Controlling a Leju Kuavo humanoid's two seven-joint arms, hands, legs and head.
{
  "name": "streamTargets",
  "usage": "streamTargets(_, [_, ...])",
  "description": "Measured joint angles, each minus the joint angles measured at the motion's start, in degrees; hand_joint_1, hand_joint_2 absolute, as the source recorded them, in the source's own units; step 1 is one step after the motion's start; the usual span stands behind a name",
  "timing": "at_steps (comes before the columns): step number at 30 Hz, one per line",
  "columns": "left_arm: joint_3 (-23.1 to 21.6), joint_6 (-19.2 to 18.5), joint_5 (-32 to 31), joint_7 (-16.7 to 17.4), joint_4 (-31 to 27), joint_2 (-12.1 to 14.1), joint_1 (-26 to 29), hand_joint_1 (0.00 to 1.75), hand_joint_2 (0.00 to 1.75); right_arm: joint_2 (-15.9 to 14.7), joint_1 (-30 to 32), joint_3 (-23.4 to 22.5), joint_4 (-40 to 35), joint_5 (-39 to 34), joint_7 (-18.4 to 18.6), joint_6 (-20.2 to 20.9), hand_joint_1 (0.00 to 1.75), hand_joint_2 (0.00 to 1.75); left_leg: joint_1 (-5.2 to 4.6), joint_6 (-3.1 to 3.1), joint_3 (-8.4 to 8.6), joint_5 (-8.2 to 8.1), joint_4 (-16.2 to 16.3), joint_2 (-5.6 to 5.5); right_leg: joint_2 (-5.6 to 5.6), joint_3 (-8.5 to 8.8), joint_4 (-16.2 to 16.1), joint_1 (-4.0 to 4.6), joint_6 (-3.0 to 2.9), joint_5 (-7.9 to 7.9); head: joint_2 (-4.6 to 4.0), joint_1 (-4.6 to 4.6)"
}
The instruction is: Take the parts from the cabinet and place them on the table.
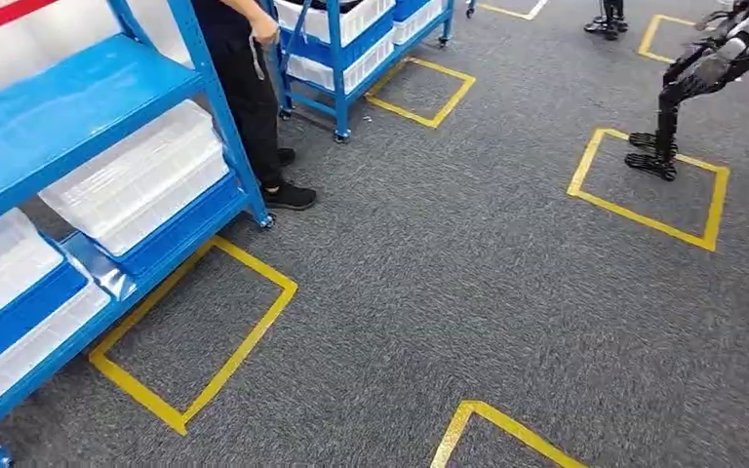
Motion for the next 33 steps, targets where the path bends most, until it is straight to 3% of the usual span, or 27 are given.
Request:
streamTargets(2, [0.13,0.0,0.0,0.0,0.0,0.0,-0.21,0.0,0.0,0.0,0.24,0.02,0.0,0.0,0.0,0.0,0.0,0.0,0.16,-0.34,-4.31,-4.1,8.72,1.59,-1.51,-0.13,0.06,0.33,-0.1,-0.08,0.0,0.02])
streamTargets(3, [0.2,0.0,0.0,0.0,0.0,0.0,-0.21,0.0,0.0,0.0,0.28,0.02,0.02,0.02,0.02,0.0,0.0,0.0,0.21,-0.48,-6.17,-5.23,12.46,1.78,-2.4,-0.19,0.13,0.42,-0.14,-0.17,0.0,-0.02])
streamTargets(4, [0.24,0.02,0.0,0.0,0.0,0.0,-0.1,0.0,0.0,0.0,0.27,0.04,0.02,0.07,0.0,0.0,0.0,0.0,0.24,-0.58,-6.64,-4.76,13.43,1.96,-3.17,-0.18,0.21,0.43,-0.11,-0.26,0.0,0.0])
streamTargets(5, [0.28,0.02,-0.06,-0.02,0.0,0.0,-0.03,0.0,0.0,0.0,0.23,0.04,0.02,0.07,0.0,0.0,0.0,0.0,0.24,-0.57,-5.64,-3.15,11.51,2.18,-3.83,-0.15,0.27,0.42,-0.08,-0.38,0.0,-0.02])
streamTargets(7, [0.35,0.15,-0.18,-0.09,0.0,0.0,0.15,0.0,0.0,0.0,0.09,0.07,0.09,0.11,0.0,0.04,0.0,0.0,0.2,-0.25,-0.46,1.71,1.76,3.48,-5.05,0.2,0.46,0.41,0.17,-0.73,0.0,-0.02])
streamTargets(8, [0.37,0.2,-0.2,-0.11,0.0,0.02,0.08,0.0,0.0,0.0,0.11,0.07,0.09,0.13,0.02,0.07,0.0,0.0,0.05,0.16,2.27,3.04,-3.2,5.95,-5.69,0.46,0.54,0.51,0.41,-0.96,0.0,0.0])
streamTargets(9, [0.37,0.22,-0.22,-0.2,0.0,0.02,-0.13,0.0,0.0,0.0,0.17,0.04,0.11,0.17,0.02,0.07,0.0,0.0,-0.51,0.47,2.52,2.37,-4.08,6.89,-6.26,0.54,0.66,0.86,0.87,-1.26,0.0,0.0])
streamTargets(12, [0.42,0.35,-0.28,-0.31,0.0,0.02,0.13,0.0,0.0,0.0,-0.39,0.07,0.13,0.31,0.02,0.07,0.0,0.0,-0.74,1.21,2.05,2.63,-4.2,5.0,-7.54,0.95,0.34,0.65,1.66,-1.21,0.0,0.0])
streamTargets(13, [0.44,0.39,-0.3,-0.35,0.0,0.02,0.16,0.0,0.0,0.0,-0.65,0.07,0.13,0.31,0.0,0.07,0.0,0.0,-0.37,1.74,2.31,2.95,-4.95,4.33,-8.05,1.3,0.31,0.88,2.14,-1.4,0.0,0.06])
streamTargets(14, [0.44,0.39,-0.37,-0.39,0.0,-0.02,0.18,0.0,0.0,-0.02,-0.54,0.07,0.13,0.33,0.04,0.04,0.0,0.0,-0.05,1.92,2.94,3.37,-5.29,3.85,-5.56,1.33,1.11,0.4,2.59,-2.01,0.0,0.02])
streamTargets(15, [0.44,0.39,-0.42,-0.53,0.0,-0.04,0.11,0.0,0.0,-0.02,-0.36,0.07,0.13,0.39,0.02,0.04,0.0,0.0,0.05,2.35,2.87,3.46,-5.38,3.33,-2.58,0.18,3.41,0.46,2.65,-3.88,0.0,0.04])
streamTargets(16, [0.44,0.44,-0.42,-0.59,0.0,-0.04,0.01,0.0,0.0,-0.02,-0.23,0.07,0.15,0.48,0.02,0.04,0.0,0.0,0.07,2.61,2.75,3.6,-5.37,2.81,-1.13,-2.0,7.9,0.32,2.71,-6.54,0.0,0.06])
streamTargets(18, [0.44,0.48,-0.44,-0.7,0.0,-0.04,-0.08,0.0,0.0,-0.02,-0.01,0.07,0.15,0.5,0.04,0.02,0.0,0.0,0.0,2.69,2.6,3.64,-5.29,1.51,-0.57,-6.24,16.27,0.2,2.84,-9.75,0.0,0.04])
streamTargets(19, [0.44,0.61,-0.44,-0.72,0.0,-0.04,-0.06,0.0,0.0,-0.02,0.05,0.07,0.18,0.55,0.04,0.02,0.0,0.0,0.0,2.69,2.6,3.64,-5.22,0.64,-0.55,-7.31,18.0,0.17,2.9,-9.46,0.0,0.02])
streamTargets(20, [0.44,0.66,-0.46,-0.72,0.0,-0.04,-0.04,0.0,0.0,-0.02,0.13,0.07,0.18,0.55,0.04,0.02,0.0,0.0,0.01,2.66,2.69,3.61,-5.16,-0.12,-0.54,-7.04,16.9,0.11,2.9,-7.83,0.0,0.04])
streamTargets(22, [0.44,0.74,-0.55,-0.79,0.0,-0.04,-0.04,0.0,0.0,-0.09,0.14,0.07,0.17,0.55,0.02,0.0,0.0,0.0,0.08,2.44,2.9,3.47,-4.93,-1.94,0.29,-3.27,7.75,-0.02,2.6,-1.9,0.0,0.04])
streamTargets(23, [0.44,0.76,-0.66,-0.79,0.0,-0.11,-0.04,0.0,0.0,-0.13,0.24,0.07,0.17,0.55,0.02,0.02,0.0,0.0,0.11,2.25,2.83,3.36,-4.73,-2.53,2.26,-1.35,3.09,-0.14,2.43,0.34,0.0,0.04])
streamTargets(24, [0.44,0.83,-0.74,-0.85,0.0,-0.22,-0.12,0.0,0.0,-0.24,0.4,0.04,0.17,0.55,0.04,0.04,0.0,0.0,-0.17,1.87,2.49,3.23,-4.39,-3.01,4.73,-0.83,1.48,-0.13,2.34,-0.47,0.0,0.02])
streamTargets(26, [0.44,0.98,-0.85,-0.87,0.0,-0.22,-0.08,0.0,0.0,-0.24,0.13,0.07,0.17,0.55,0.02,0.04,0.0,0.0,0.04,1.12,2.07,3.32,-4.34,-4.1,3.23,-0.94,1.31,0.11,2.24,-0.23,0.0,0.0])
streamTargets(28, [0.44,1.03,-0.87,-0.87,0.0,-0.22,0.25,0.0,0.0,-0.24,-0.16,0.07,0.17,0.55,0.02,0.07,0.0,0.0,0.09,0.23,1.77,3.5,-4.6,-5.32,2.02,-0.71,0.93,-0.06,1.5,-0.03,0.0,0.02])
streamTargets(29, [0.44,1.05,-0.9,-0.87,0.0,-0.2,0.25,0.0,0.0,-0.22,-0.14,0.07,0.17,0.55,0.04,0.07,0.0,0.0,0.25,0.14,1.8,3.15,-4.07,-4.6,1.17,-0.56,0.47,-0.37,1.03,0.25,0.0,0.04])
streamTargets(30, [0.44,1.05,-0.9,-0.87,0.0,-0.3,0.24,0.0,0.0,-0.24,0.02,0.07,0.17,0.55,0.02,0.07,0.0,0.0,-0.1,-0.01,0.76,1.39,-1.77,-1.03,0.45,-0.4,0.26,-0.25,0.46,0.24,0.0,-0.02])
streamTargets(31, [0.44,1.05,-0.92,-0.87,0.0,-0.33,0.11,0.0,0.0,-0.24,0.14,0.07,0.17,0.55,0.02,0.07,0.0,0.0,-0.06,-0.22,-1.1,-0.89,1.88,0.61,-0.34,-0.43,0.25,-0.14,0.23,0.19,0.0,0.02])
streamTargets(33, [0.44,1.07,-0.96,-0.96,0.0,-0.31,-0.07,0.0,0.0,-0.24,0.34,0.07,0.17,0.55,0.09,0.07,0.0,0.0,0.17,-0.62,-5.5,-4.98,10.95,1.71,-2.0,-0.48,0.33,0.11,0.05,0.06,0.0,0.02])
